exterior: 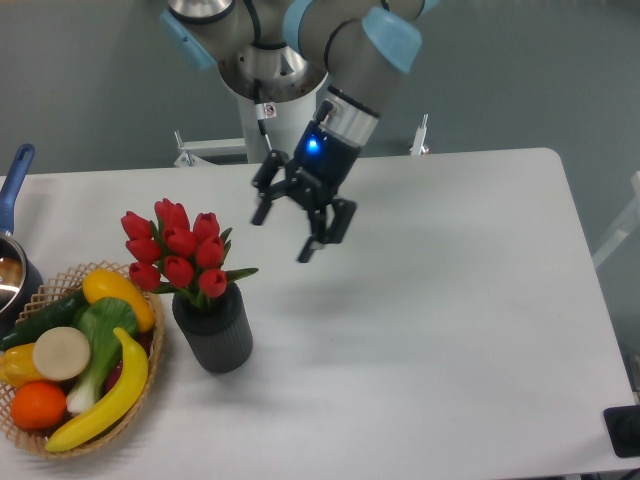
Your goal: Insert the flowers into the vase
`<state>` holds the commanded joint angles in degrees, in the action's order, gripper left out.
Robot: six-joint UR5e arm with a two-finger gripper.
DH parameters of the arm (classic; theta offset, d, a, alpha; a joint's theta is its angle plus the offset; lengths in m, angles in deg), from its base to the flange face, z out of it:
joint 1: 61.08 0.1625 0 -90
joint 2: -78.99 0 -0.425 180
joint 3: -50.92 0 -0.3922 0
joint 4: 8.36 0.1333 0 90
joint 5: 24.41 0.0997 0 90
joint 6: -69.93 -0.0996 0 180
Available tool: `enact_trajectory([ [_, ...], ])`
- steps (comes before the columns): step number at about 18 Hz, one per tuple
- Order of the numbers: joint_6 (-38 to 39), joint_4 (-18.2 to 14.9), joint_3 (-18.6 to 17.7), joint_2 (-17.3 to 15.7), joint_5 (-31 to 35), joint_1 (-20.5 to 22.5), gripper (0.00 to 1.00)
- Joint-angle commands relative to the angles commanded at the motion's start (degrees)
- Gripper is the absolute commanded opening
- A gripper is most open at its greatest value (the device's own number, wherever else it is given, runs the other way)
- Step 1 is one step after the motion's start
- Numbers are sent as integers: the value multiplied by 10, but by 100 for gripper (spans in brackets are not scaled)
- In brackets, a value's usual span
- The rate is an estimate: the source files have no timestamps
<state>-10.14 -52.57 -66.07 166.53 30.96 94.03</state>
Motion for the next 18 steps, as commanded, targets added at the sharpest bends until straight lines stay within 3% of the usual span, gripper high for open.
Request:
enact_trajectory([
  [4, 0, -9, 30, -24, 14, 52, 100],
  [7, -5, -40, 39, -71, 70, 73, 100],
  [13, -21, -76, 51, -112, 183, 80, 100],
  [18, -132, -176, 87, -125, 243, 94, 100],
])
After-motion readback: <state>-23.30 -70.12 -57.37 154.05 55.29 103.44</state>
